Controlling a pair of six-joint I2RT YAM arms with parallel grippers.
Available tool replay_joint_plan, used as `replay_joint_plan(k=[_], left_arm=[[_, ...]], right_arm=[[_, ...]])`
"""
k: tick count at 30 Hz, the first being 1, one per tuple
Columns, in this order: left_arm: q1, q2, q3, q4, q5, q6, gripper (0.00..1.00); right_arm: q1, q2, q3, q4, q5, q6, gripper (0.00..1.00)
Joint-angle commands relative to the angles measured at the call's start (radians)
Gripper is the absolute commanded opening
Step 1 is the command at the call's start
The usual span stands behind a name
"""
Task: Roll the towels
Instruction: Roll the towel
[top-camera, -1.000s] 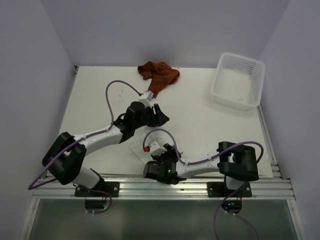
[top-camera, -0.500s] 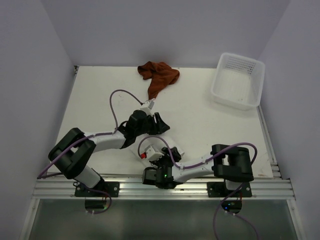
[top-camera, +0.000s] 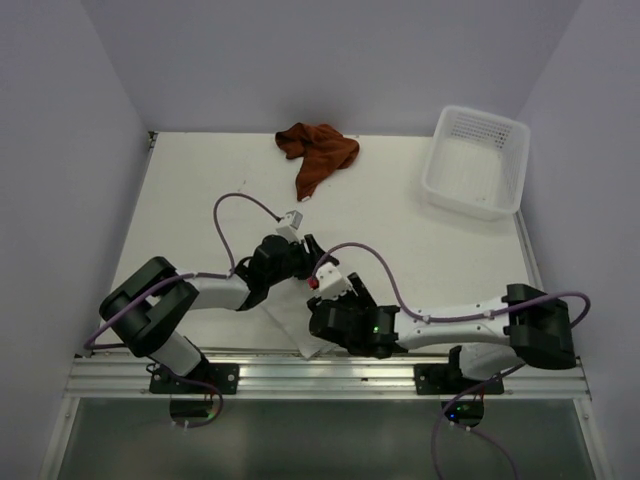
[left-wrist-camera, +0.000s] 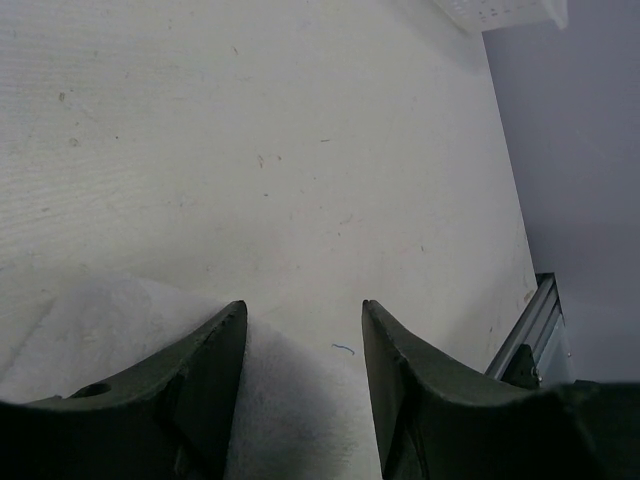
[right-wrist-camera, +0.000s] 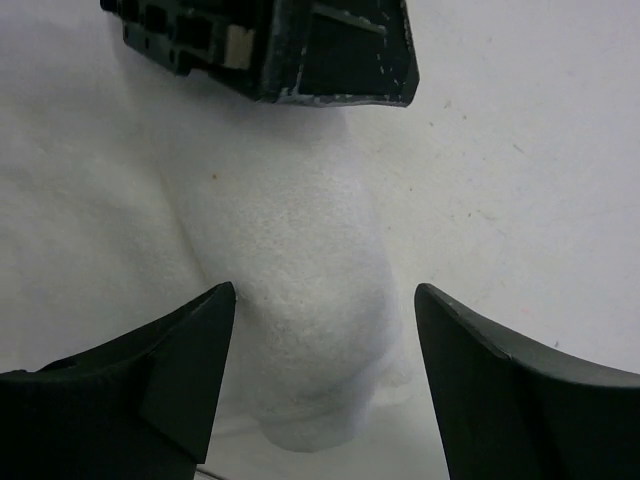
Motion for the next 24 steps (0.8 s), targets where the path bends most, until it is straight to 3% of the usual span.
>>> replay_joint_plan(k=[1,5,10,13,19,24], left_arm=[[-0.018,0.004,-0.040,-0.076,-0.034,-0.021,0.54],[-0.024,0.002,-0.044,-0.076,-0.041,-0.024,0.54],[-0.034,0.005,-0.047,-0.074,-0.049,-0.027,0.54],[-0.040,0.000,-0.047,-0.074,-0.054,-0.024,0.54],[-0.041,-0.029,-0.052,-0.100,-0.066,-0.013,0.54],[-0.041,-0.032,-0.055,-0.100,-0.063,-0.012,0.54]], right_arm=[[-0.085,-0.145,-0.072,0.154,-0.249,-0.025,0.77],[-0.204,-0.330,-0.181,0.246,-0.548,-0.035,0.79],[-0.365,-0.383,-0.235,0.277,-0.798,0.013,0.85],[-0.440,-0.355,-0.269,0.308,-0.894,0.044,0.88],[-0.550,-0.320,-0.321,0.369,-0.944,0.062,0.91],[-0.615,-0.243,-0.366,0.513,-1.128,0.093,0.95]])
